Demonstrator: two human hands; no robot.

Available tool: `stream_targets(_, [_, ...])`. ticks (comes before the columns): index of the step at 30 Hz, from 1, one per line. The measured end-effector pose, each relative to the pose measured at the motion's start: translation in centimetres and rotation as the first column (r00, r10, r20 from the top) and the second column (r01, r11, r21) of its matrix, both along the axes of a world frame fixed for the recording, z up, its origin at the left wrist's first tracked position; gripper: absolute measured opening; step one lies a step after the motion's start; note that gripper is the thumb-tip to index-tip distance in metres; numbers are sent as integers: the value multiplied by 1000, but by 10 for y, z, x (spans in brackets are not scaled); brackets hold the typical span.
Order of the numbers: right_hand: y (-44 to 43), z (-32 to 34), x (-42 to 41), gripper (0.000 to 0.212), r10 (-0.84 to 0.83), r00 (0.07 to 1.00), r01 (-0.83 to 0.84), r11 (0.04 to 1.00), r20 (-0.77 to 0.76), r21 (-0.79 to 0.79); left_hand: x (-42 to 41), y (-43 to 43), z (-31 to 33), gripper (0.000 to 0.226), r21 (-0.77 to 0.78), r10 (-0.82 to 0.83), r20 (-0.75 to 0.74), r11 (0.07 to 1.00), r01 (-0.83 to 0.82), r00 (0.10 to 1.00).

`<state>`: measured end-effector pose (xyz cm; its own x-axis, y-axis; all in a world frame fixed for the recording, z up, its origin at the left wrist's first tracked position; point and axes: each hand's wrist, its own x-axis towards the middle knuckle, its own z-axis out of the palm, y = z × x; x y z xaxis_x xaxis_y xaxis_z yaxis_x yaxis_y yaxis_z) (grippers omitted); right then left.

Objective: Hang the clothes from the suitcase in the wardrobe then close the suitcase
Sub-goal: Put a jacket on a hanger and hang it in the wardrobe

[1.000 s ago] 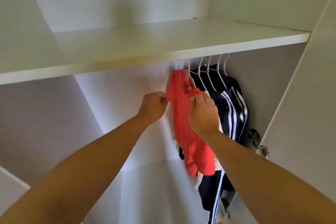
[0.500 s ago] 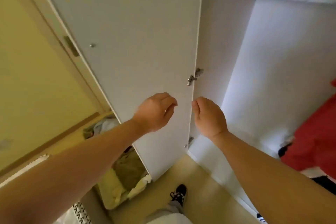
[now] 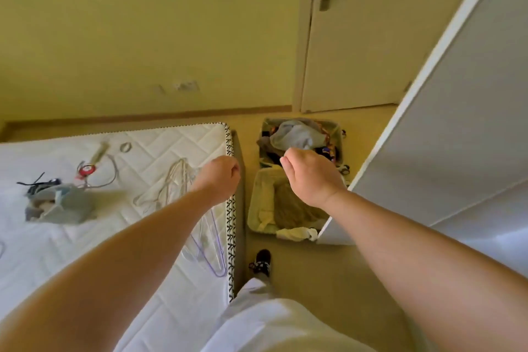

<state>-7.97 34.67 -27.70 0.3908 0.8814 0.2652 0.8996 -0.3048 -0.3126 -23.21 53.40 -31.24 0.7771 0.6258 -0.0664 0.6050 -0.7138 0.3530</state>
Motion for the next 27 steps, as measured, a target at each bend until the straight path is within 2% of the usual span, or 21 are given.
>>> stream_targets(3, [47, -26, -16, 34, 72, 995, -80, 988, -63, -134, -32, 33, -48, 26, -82, 152, -156, 983, -166, 976])
stream_targets(5, [82, -50, -25, 33, 111, 984, -144, 954, -137, -261, -48, 56, -88, 24, -142, 203, -310, 956, -256, 929])
stream_targets(8, [123, -84, -35, 22, 147, 958, -254, 838, -248, -484, -64, 78, -138, 15, -197, 141, -542, 937, -289, 828])
stream_targets(11, [163, -124, -39, 16, 169, 940, -326, 695, -295, -640, -75, 99, -187, 19, -252, 59, -668, 920, -301, 742])
stream_targets(14, [203, -170, -45, 34, 188, 924, -380, 556, -334, -739, -87, 120, -233, 22, -266, 80, -741, 877, -400, 667])
stream_targets(15, [211, -181, -47, 36, 193, 919, -393, 524, -344, -756, -87, 124, -239, 22, -274, 91, -737, 866, -418, 670])
stream_targets(19, [264, -259, -61, 27, 136, 910, -414, 379, -392, -828, -85, 159, -290, 24, -278, 157, -721, 827, -489, 675])
stream_targets(22, [309, -321, -76, 15, 40, 886, -448, 329, -462, -831, -83, 193, -330, 34, -206, 268, -724, 795, -571, 635])
stream_targets(24, [332, -353, -86, 15, -23, 866, -473, 292, -500, -831, -86, 210, -358, 41, -176, 290, -752, 776, -605, 592])
stream_targets(27, [354, -395, -101, 24, -101, 827, -497, 331, -554, -802, -97, 221, -391, 41, -195, 281, -778, 742, -641, 562])
